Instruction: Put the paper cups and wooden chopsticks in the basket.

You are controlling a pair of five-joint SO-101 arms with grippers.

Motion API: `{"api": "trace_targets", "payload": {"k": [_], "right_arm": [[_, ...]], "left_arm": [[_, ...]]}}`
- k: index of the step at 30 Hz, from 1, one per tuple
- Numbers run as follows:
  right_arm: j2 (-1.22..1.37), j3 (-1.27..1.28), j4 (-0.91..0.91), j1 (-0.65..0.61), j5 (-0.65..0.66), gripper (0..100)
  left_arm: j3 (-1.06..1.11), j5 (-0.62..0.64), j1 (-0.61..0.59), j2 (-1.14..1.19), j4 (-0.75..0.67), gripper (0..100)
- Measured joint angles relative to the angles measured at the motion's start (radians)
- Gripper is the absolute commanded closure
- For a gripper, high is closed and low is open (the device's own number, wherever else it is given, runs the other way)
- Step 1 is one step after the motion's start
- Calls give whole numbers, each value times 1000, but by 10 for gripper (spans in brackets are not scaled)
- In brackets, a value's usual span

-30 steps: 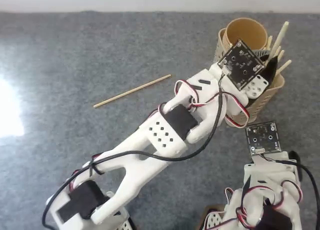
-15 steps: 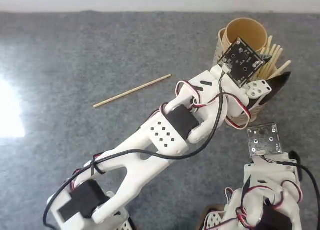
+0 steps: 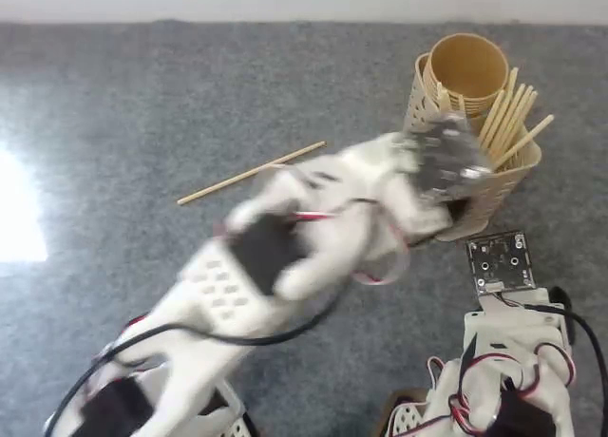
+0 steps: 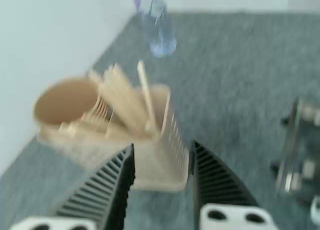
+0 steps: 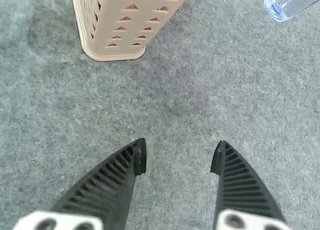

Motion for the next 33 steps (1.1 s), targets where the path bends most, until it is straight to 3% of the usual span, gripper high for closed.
{"api": "trace_targets", "payload": {"k": [5, 10, 13, 18, 25, 33], "right_arm": [[0, 0, 0, 0, 0, 776], [0, 0, 0, 0, 0, 776], [0, 0, 0, 0, 0, 776], [0, 0, 0, 0, 0, 776], [0, 0, 0, 0, 0, 776], [0, 0, 0, 0, 0, 776]], "left_arm": [[-2, -98, -196, -155, 311, 830], [-2, -273, -454, -219, 423, 830], [17, -353, -549, -221, 450, 830], [192, -423, -637, -226, 399, 830], [439, -500, -724, -221, 126, 829], [347, -520, -839, 86, 25, 830]]}}
